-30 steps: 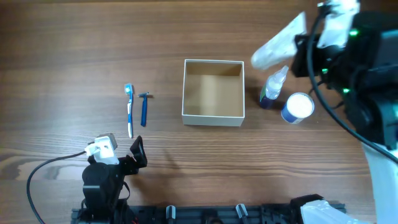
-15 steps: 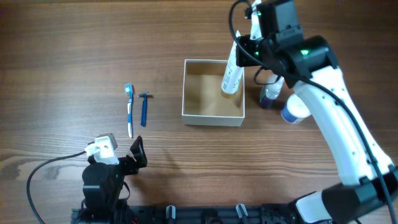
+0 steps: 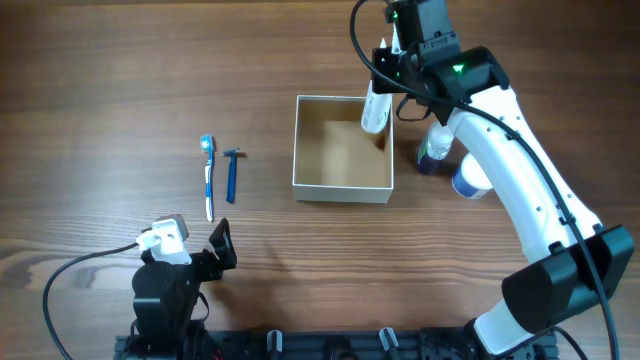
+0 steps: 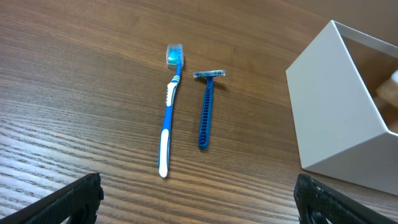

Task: Pack container
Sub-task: 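Lower the tube into the box and release it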

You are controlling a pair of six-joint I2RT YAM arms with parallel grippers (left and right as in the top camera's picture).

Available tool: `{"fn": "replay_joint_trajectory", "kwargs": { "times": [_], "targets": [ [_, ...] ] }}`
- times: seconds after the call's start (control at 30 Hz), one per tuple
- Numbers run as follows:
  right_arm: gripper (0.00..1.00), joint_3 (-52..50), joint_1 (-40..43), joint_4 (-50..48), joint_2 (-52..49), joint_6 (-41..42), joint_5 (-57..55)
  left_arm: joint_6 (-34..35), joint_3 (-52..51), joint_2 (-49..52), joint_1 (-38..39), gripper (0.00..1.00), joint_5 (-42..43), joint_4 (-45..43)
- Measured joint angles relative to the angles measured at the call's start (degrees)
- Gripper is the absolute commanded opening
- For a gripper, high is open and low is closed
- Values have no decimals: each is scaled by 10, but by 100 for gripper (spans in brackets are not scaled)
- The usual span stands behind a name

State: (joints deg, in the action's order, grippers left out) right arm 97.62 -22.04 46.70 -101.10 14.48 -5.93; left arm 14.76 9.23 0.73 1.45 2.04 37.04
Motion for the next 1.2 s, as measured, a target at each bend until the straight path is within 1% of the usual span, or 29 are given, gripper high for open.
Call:
{"fn": "replay_joint_trajectory", "kwargs": {
  "times": [0.13, 0.27, 0.47, 0.57, 0.63, 0.73, 0.83, 0.97, 1.07, 1.2],
  "targets": [
    [16, 0, 0, -5, 0, -6, -9, 0, 0, 0, 0, 100, 0, 0],
    [18, 0, 0, -5, 0, -8, -15, 0, 0, 0, 0, 100, 0, 0],
    [19, 0, 0, -2, 0, -9, -18, 0, 0, 0, 0, 100, 0, 0],
    [27, 0, 0, -2, 0, -9, -18, 0, 0, 0, 0, 100, 0, 0],
    [38, 0, 0, -2, 0, -12, -19, 0, 0, 0, 0, 100, 0, 0],
    [44, 0, 0, -3, 0, -17, -19, 0, 0, 0, 0, 100, 0, 0],
    [46, 0, 0, -3, 0, -20, -19, 0, 0, 0, 0, 100, 0, 0],
    [51, 0, 0, -1, 4, -28, -11, 0, 0, 0, 0, 100, 0, 0],
    [51, 0, 0, 2, 11, -41, 17, 0, 0, 0, 0, 100, 0, 0],
    [51, 0, 0, 31, 19, -54, 55, 0, 0, 0, 0, 100, 0, 0]
  ]
}}
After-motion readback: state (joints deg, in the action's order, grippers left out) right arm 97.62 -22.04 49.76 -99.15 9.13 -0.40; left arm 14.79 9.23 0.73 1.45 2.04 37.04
